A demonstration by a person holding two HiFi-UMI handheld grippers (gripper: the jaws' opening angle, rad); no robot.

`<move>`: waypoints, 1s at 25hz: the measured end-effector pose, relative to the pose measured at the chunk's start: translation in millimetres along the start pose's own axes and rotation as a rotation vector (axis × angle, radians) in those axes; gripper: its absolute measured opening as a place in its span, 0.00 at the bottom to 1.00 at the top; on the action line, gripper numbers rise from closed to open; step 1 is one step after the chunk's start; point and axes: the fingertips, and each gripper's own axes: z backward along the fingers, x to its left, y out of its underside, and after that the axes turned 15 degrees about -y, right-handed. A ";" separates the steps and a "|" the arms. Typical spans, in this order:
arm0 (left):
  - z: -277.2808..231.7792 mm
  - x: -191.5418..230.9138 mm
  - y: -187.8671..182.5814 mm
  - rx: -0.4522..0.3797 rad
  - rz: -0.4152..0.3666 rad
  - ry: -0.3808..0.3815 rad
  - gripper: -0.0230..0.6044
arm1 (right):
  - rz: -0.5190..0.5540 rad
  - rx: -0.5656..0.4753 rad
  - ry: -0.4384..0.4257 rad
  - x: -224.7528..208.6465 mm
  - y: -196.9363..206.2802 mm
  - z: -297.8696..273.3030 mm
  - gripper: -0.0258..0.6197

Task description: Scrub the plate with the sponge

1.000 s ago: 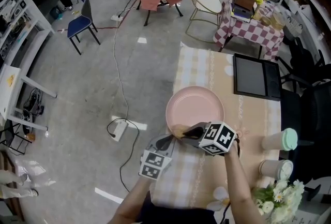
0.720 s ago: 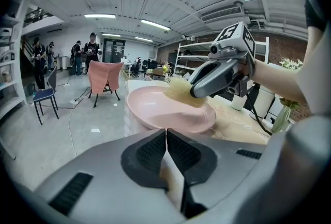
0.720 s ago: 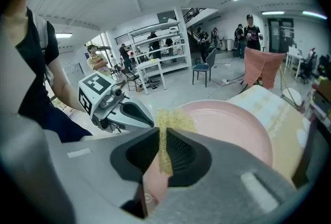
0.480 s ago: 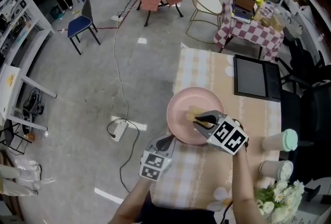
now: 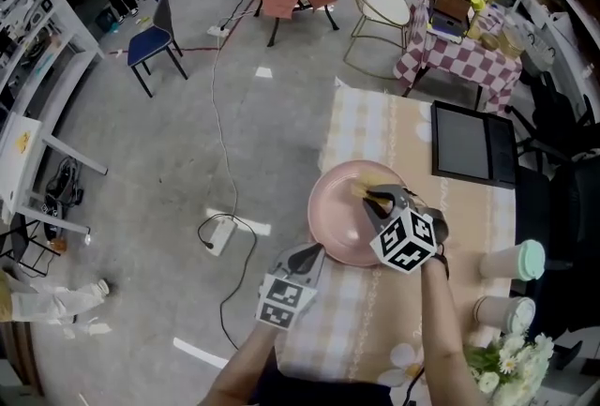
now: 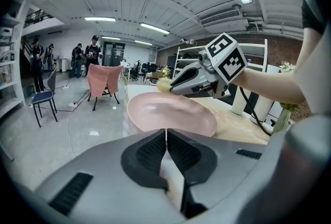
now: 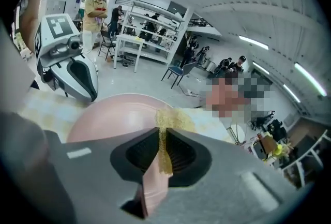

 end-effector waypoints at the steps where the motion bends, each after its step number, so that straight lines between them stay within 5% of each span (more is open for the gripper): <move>1: -0.4 0.3 -0.7 -0.002 0.001 0.000 0.06 | 0.020 0.015 0.015 -3.3 1.1 -2.9 0.11; 12: -4.3 -4.1 -0.9 0.003 -0.005 0.019 0.06 | 0.199 0.169 0.109 -29.0 14.9 -33.5 0.11; 25: -4.6 -5.1 -2.4 0.007 -0.020 0.030 0.06 | 0.115 0.134 0.043 -37.2 30.8 -54.4 0.11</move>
